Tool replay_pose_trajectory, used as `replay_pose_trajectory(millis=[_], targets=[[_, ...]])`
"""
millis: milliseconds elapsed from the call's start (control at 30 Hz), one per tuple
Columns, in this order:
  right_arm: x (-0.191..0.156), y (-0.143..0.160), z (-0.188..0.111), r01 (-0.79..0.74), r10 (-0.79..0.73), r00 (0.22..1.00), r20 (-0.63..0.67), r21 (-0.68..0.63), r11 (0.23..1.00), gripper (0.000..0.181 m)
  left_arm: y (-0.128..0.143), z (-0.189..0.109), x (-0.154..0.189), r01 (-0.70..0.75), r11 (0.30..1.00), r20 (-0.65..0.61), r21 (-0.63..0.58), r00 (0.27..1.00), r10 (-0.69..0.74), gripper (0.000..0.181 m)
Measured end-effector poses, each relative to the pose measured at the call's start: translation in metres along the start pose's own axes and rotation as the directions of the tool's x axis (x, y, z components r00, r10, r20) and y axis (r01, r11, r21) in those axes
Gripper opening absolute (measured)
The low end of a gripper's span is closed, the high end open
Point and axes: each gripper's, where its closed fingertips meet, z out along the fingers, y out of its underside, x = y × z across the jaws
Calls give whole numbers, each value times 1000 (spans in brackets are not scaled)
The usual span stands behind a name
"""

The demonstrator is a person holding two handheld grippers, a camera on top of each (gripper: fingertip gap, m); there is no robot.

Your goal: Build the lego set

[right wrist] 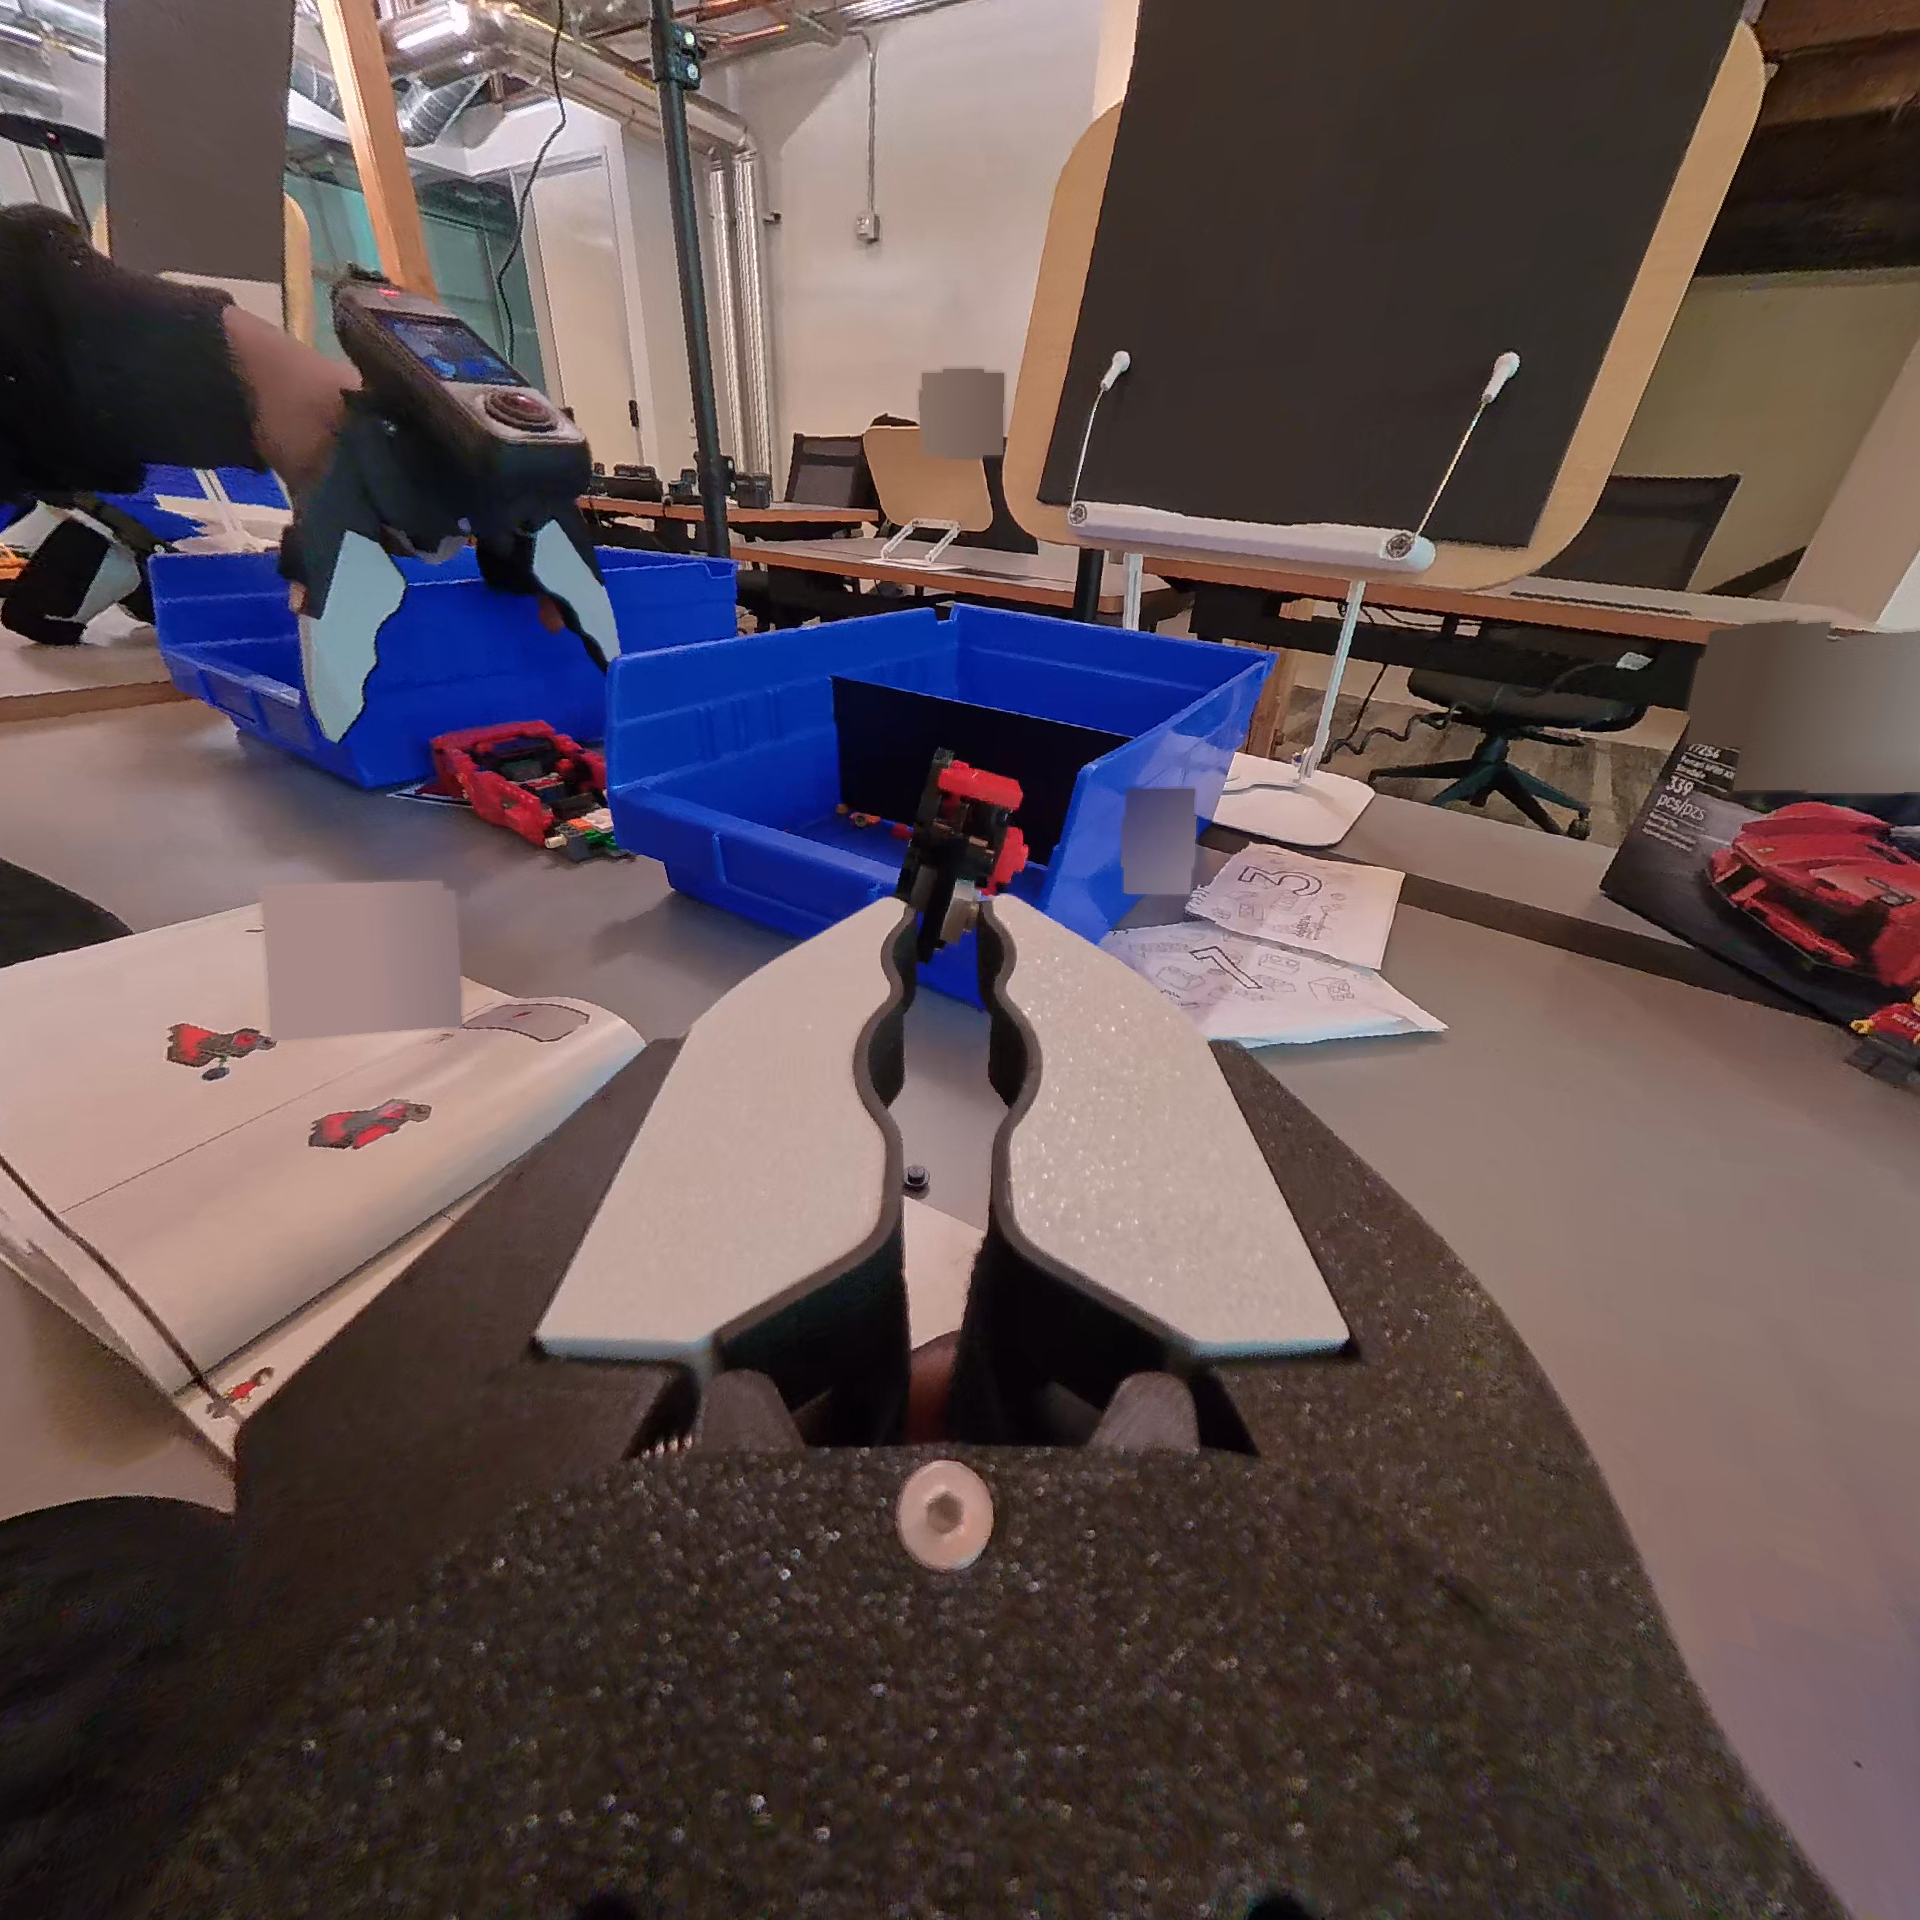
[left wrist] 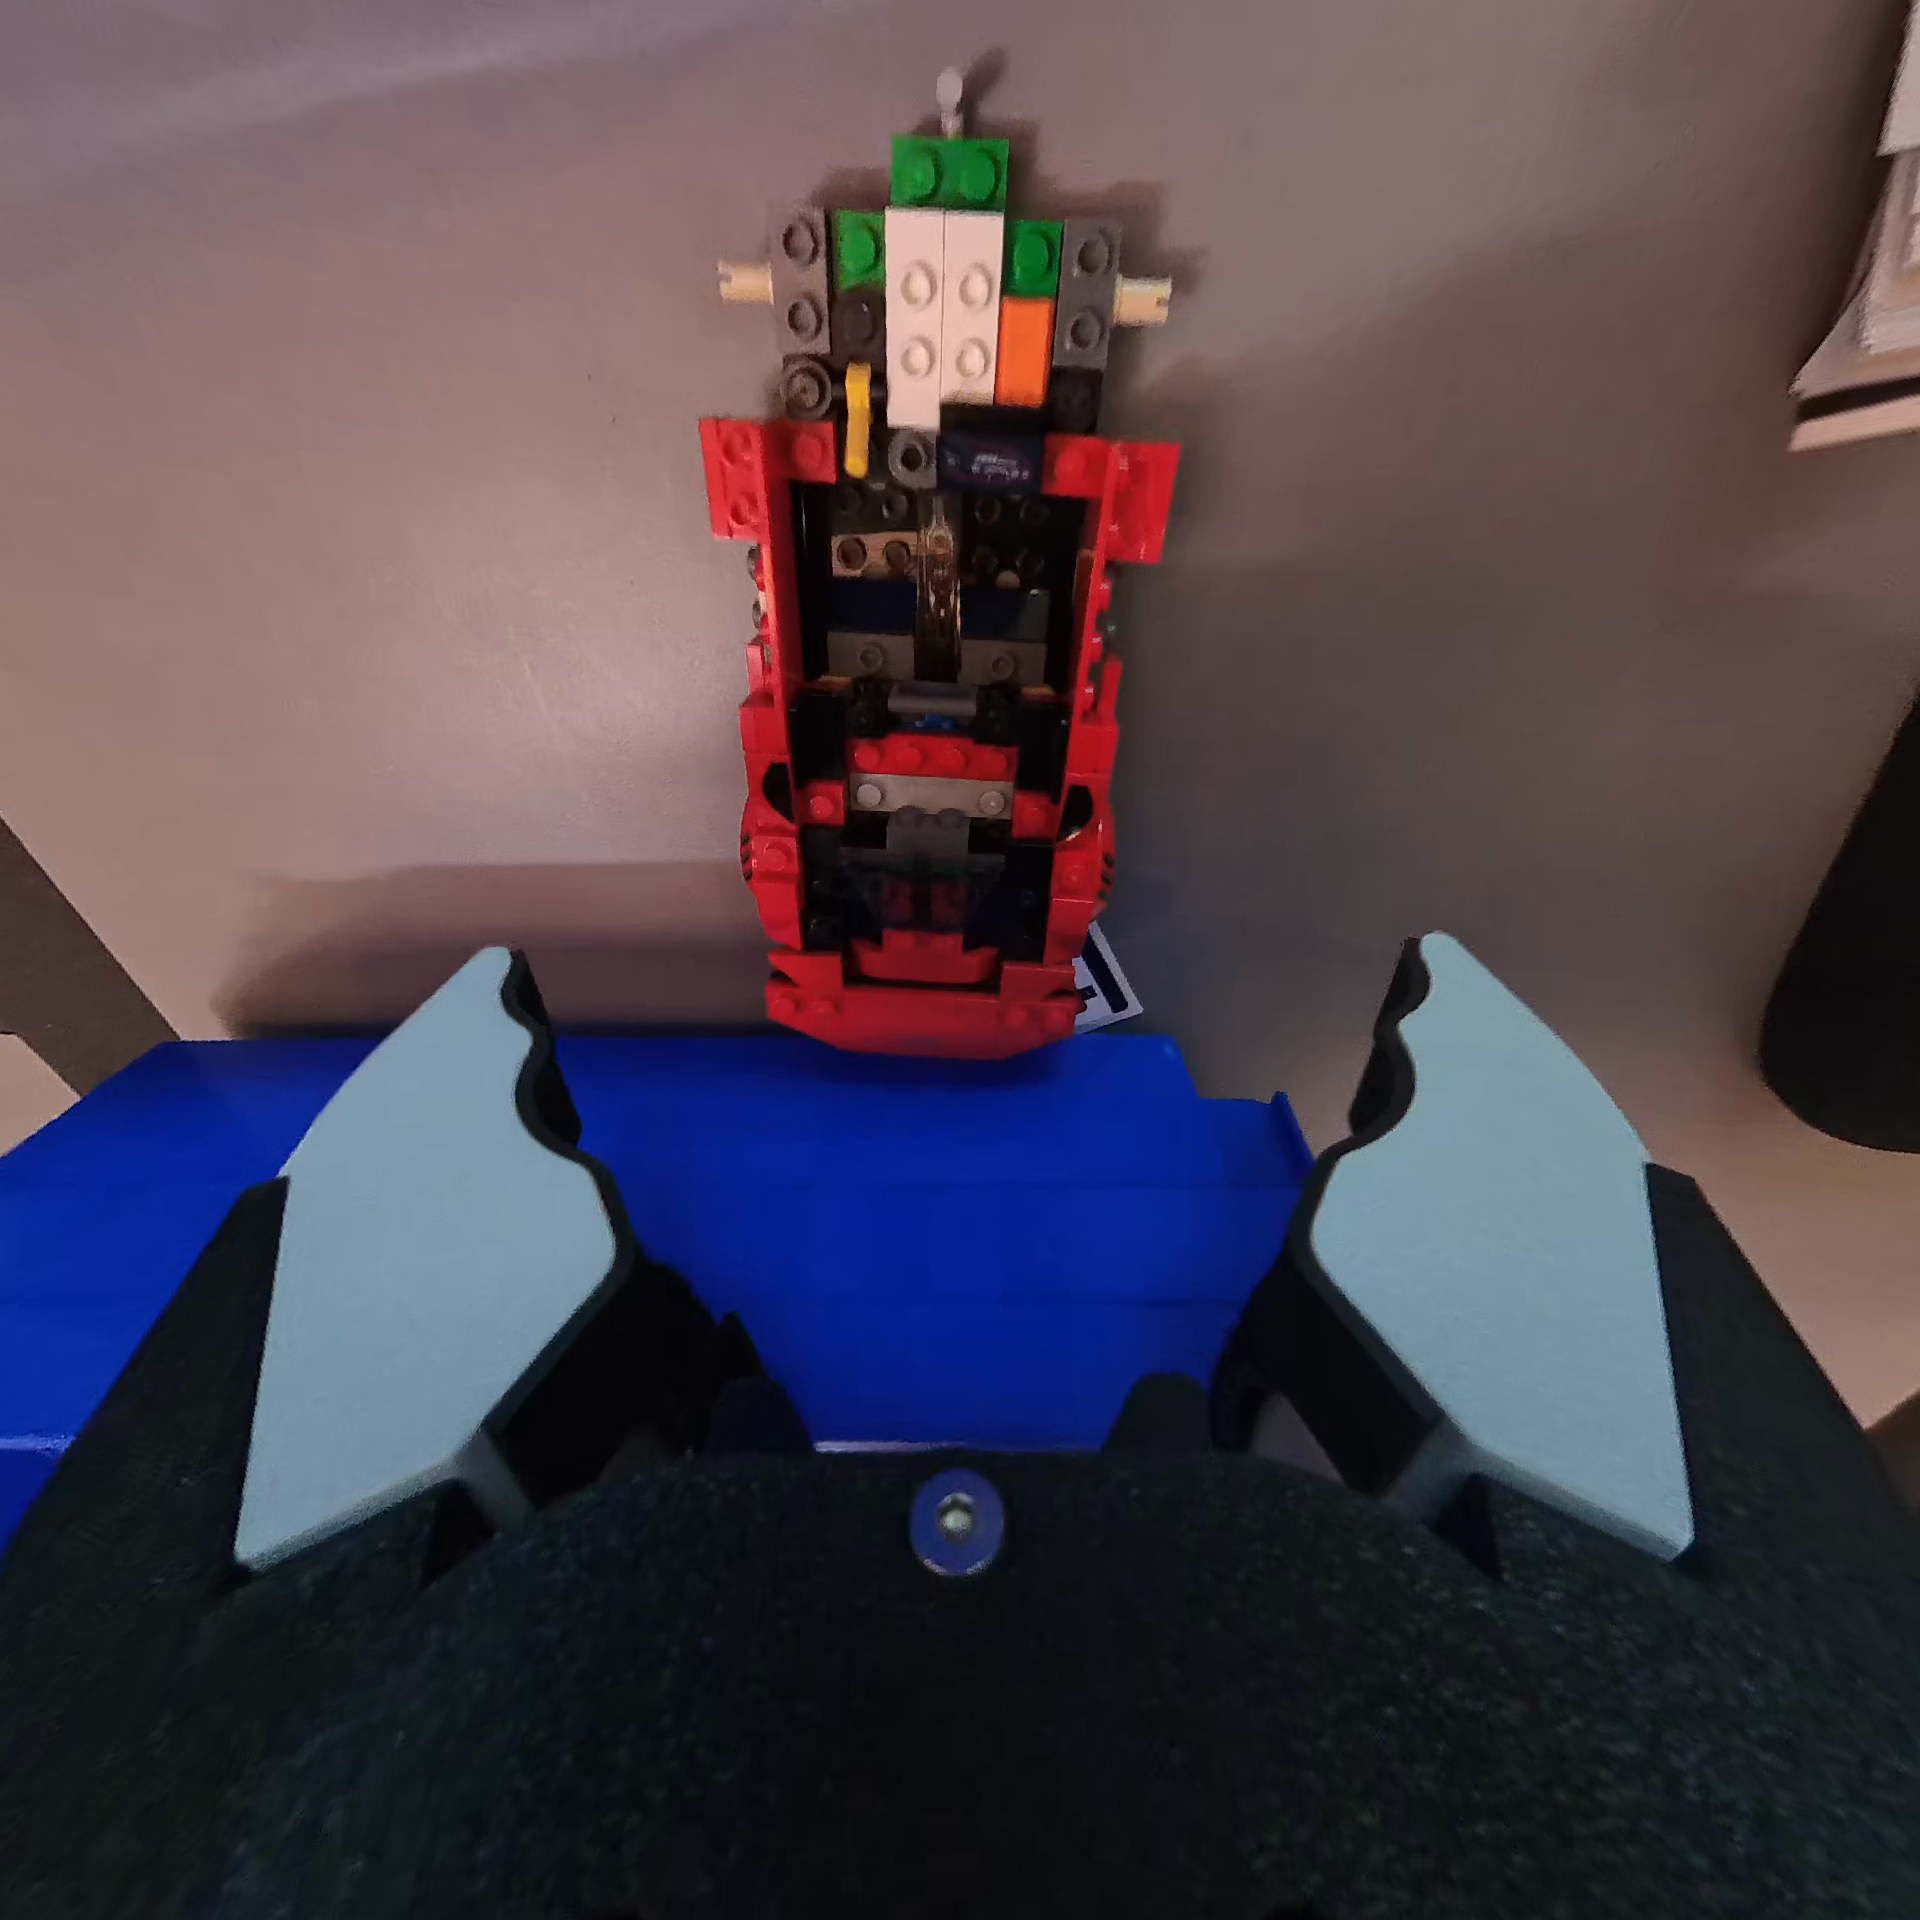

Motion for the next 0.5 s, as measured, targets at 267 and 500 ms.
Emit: replay_pose_trajectory(millis=[267, 500], targets=[[0, -1, 0, -3, 3, 1000, 1, 3, 1000, 10, -15, -12, 5, 1, 999, -26, 43, 1000, 0, 146], [-1, -3, -2, 6, -6, 1000, 0, 11, 1000, 10, -18, 9, 8, 11, 1000, -13, -13, 1000, -11, 145]])
